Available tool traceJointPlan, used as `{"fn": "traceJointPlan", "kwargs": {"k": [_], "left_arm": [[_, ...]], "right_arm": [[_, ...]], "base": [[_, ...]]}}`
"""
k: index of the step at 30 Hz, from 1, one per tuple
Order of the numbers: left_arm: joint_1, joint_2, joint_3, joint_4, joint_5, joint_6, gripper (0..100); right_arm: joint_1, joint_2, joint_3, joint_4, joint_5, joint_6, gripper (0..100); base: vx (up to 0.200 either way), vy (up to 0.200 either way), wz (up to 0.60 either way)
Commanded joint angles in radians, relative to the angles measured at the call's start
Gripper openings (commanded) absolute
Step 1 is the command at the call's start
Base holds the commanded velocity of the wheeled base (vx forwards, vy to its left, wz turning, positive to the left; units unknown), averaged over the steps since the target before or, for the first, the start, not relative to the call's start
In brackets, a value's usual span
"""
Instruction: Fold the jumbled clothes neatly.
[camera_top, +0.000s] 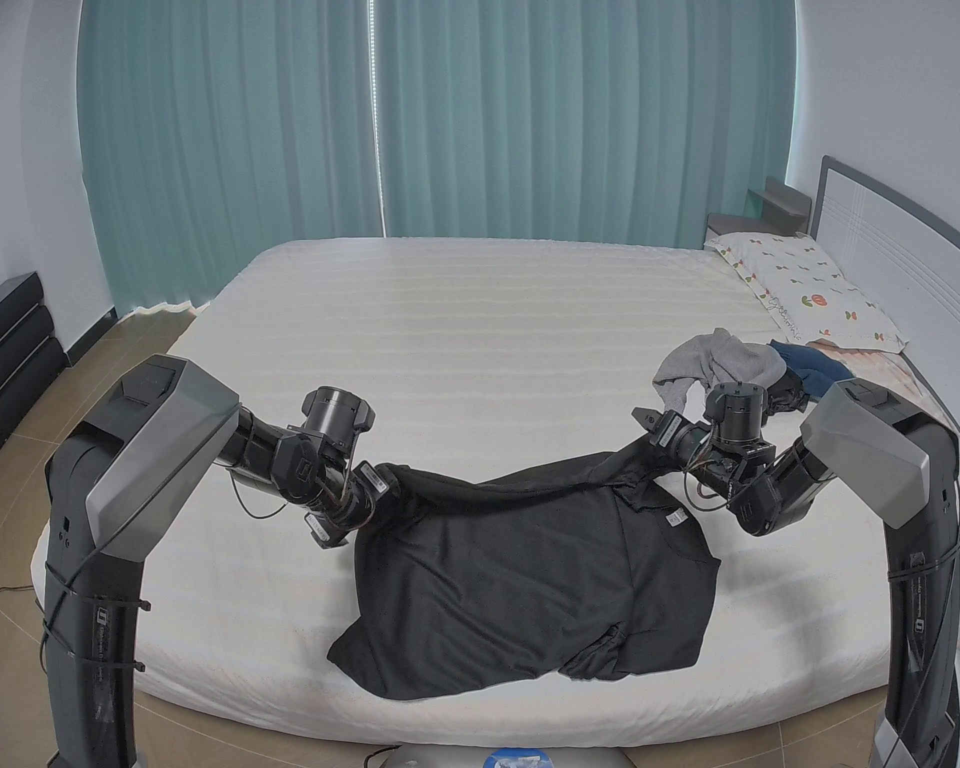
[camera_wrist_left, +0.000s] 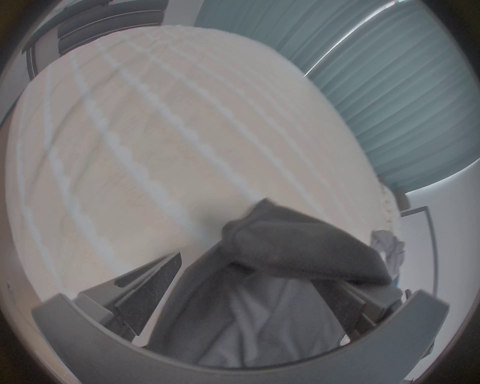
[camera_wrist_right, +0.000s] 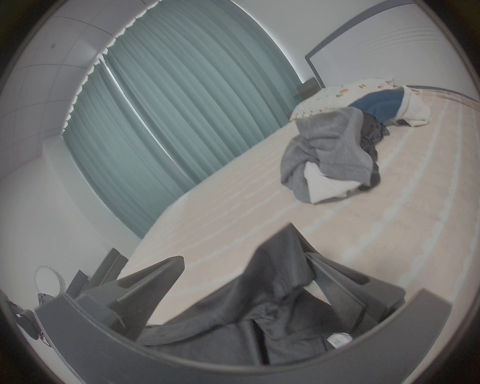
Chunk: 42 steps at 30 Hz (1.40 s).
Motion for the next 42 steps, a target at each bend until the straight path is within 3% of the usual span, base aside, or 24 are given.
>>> {"fn": "traceJointPlan", "kwargs": {"k": [1,4,8,11,16,20,26,32,42], "left_arm": [[0.022,-0.009,-0.022,0.061,-0.083,0.015,100],[0.047,-0.088,0.020,0.054,-0.165,0.017,100],[0.061,-0.154,0.096,0.051,-0.185,0.018,100],[0.096,-0.223,0.215,-0.038,-0.227,0.067,100],[0.145,-0.281,0.360,-0.143,-0.264,0.067,100],[0.153,-0.362,0.576,-0.267,-0.327,0.069,100],[0.153,-0.390,0.794,-0.545,-0.323,0.061,100],[0.151,-0.353,0.835,-0.632,-0.320,0.052,100],[0.151,-0.352,0.835,-0.634,-0.320,0.043,100]], "right_arm": [[-0.023,-0.060,0.054,0.062,0.012,-0.003,100],[-0.037,-0.114,0.103,0.090,0.056,-0.001,100],[-0.046,-0.181,0.201,0.100,0.099,0.000,100],[-0.037,-0.281,0.347,0.102,0.165,0.011,100],[-0.017,-0.341,0.514,0.082,0.181,0.017,100],[-0.017,-0.376,0.653,0.060,0.218,0.058,100],[0.020,-0.348,0.738,0.007,0.260,0.118,100],[0.107,-0.325,0.772,-0.058,0.254,0.220,100],[0.167,-0.267,0.776,-0.073,0.233,0.216,100]], "base": [[0.000,0.000,0.00],[0.000,0.000,0.00],[0.000,0.000,0.00],[0.000,0.000,0.00],[0.000,0.000,0.00],[0.000,0.000,0.00],[0.000,0.000,0.00],[0.000,0.000,0.00],[0.000,0.000,0.00]]}}
